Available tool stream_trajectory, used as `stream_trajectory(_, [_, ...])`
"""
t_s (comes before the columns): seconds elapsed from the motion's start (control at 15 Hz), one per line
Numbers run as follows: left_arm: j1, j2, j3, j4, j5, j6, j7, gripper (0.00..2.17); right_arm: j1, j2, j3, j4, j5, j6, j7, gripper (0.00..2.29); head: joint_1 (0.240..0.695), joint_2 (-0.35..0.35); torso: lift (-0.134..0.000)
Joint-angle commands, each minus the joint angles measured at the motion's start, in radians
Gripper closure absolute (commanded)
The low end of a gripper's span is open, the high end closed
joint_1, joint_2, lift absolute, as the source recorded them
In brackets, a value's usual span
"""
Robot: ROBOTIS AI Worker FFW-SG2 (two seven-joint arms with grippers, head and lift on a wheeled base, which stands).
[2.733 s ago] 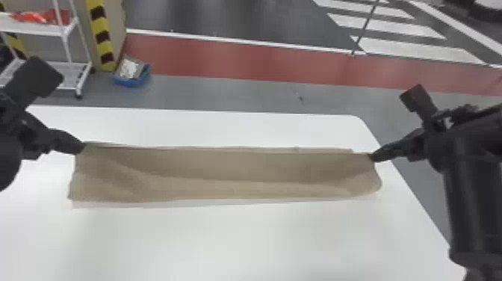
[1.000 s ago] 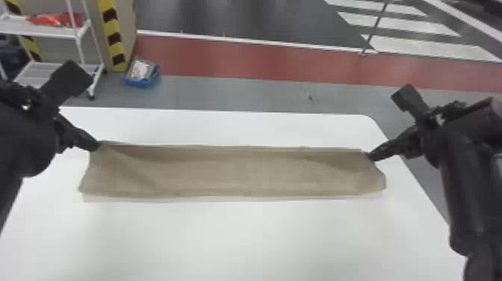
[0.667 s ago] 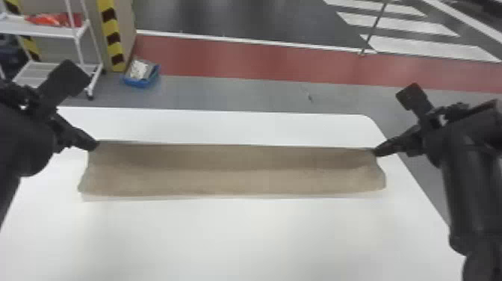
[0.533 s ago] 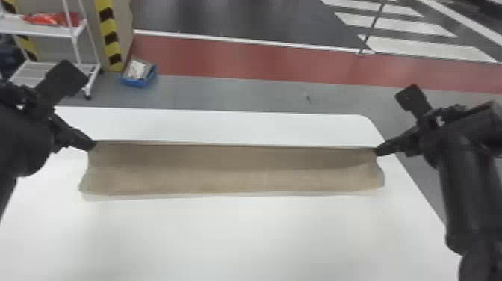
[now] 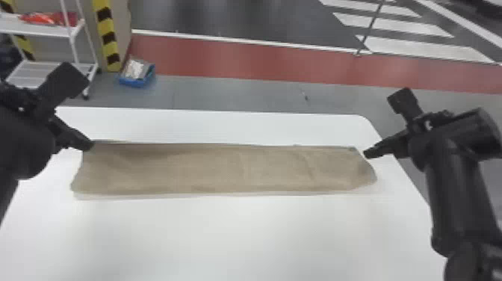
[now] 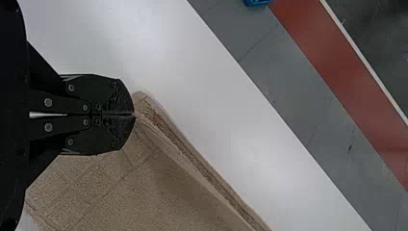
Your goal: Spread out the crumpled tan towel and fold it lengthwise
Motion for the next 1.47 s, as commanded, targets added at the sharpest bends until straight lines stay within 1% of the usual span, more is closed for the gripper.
stream_trajectory(0.0, [0.044, 0.0, 0.021, -0.026, 0.008, -0.059, 0.028, 0.8, 0.006, 0.016, -0.019, -0.009, -0.001, 0.007, -0.015, 0.01, 0.695, -0.211, -0.124])
stream_trajectory(0.07, [0.064, 0.0, 0.025, -0.055, 0.014, -0.059, 0.046, 0.32, 0.017, 0.02, -0.025, -0.034, -0.007, 0.007, -0.018, 0.02, 0.695, -0.207, -0.124])
stream_trajectory(0.13, [0.087, 0.0, 0.036, -0.083, 0.024, -0.059, 0.078, 0.0, 0.032, 0.024, -0.028, -0.063, -0.033, 0.013, -0.018, 0.04, 0.695, -0.207, -0.124])
stream_trajectory(0.2, [0.115, 0.0, 0.051, -0.121, 0.051, -0.083, 0.11, 0.0, 0.057, 0.022, -0.028, -0.11, -0.079, 0.059, -0.015, 0.04, 0.695, -0.205, -0.124])
stream_trajectory(0.27, [0.139, 0.0, 0.074, -0.158, 0.067, -0.096, 0.12, 0.0, 0.091, 0.02, -0.028, -0.17, -0.128, 0.105, -0.007, 0.04, 0.695, -0.202, -0.124])
stream_trajectory(0.33, [0.162, 0.0, 0.088, -0.192, 0.086, -0.096, 0.132, 0.0, 0.131, 0.017, -0.027, -0.227, -0.156, 0.121, 0.008, 0.05, 0.695, -0.199, -0.124])
stream_trajectory(0.4, [0.188, 0.0, 0.107, -0.231, 0.112, -0.102, 0.147, 0.0, 0.163, 0.017, -0.013, -0.259, -0.156, 0.127, 0.011, 0.06, 0.695, -0.197, -0.124])
stream_trajectory(0.53, [0.23, 0.0, 0.128, -0.285, 0.139, -0.102, 0.169, 0.02, 0.19, 0.016, 0.004, -0.276, -0.147, 0.13, 0.011, 0.06, 0.695, -0.194, -0.124])
stream_trajectory(0.67, [0.28, 0.0, 0.148, -0.357, 0.152, -0.099, 0.17, 0.02, 0.192, 0.007, 0.007, -0.264, -0.118, 0.13, 0.016, 0.06, 0.695, -0.191, -0.124])
stream_trajectory(0.87, [0.323, 0.0, 0.183, -0.425, 0.19, -0.099, 0.169, 0.02, 0.19, -0.003, 0.027, -0.255, -0.101, 0.139, 0.016, 0.07, 0.695, -0.202, -0.124])
stream_trajectory(0.93, [0.339, 0.0, 0.199, -0.442, 0.201, -0.099, 0.169, 0.02, 0.187, -0.006, 0.036, -0.244, -0.082, 0.157, 0.016, 0.07, 0.695, -0.203, -0.124])
stream_trajectory(1.27, [0.373, 0.0, 0.235, -0.475, 0.245, -0.096, 0.161, 0.02, 0.187, -0.018, 0.05, -0.212, -0.027, 0.16, 0.022, 0.07, 0.695, -0.21, -0.124])
stream_trajectory(1.4, [0.376, 0.0, 0.237, -0.475, 0.251, -0.096, 0.163, 0.02, 0.19, -0.018, 0.051, -0.201, -0.007, 0.16, 0.034, 0.08, 0.695, -0.214, -0.124])
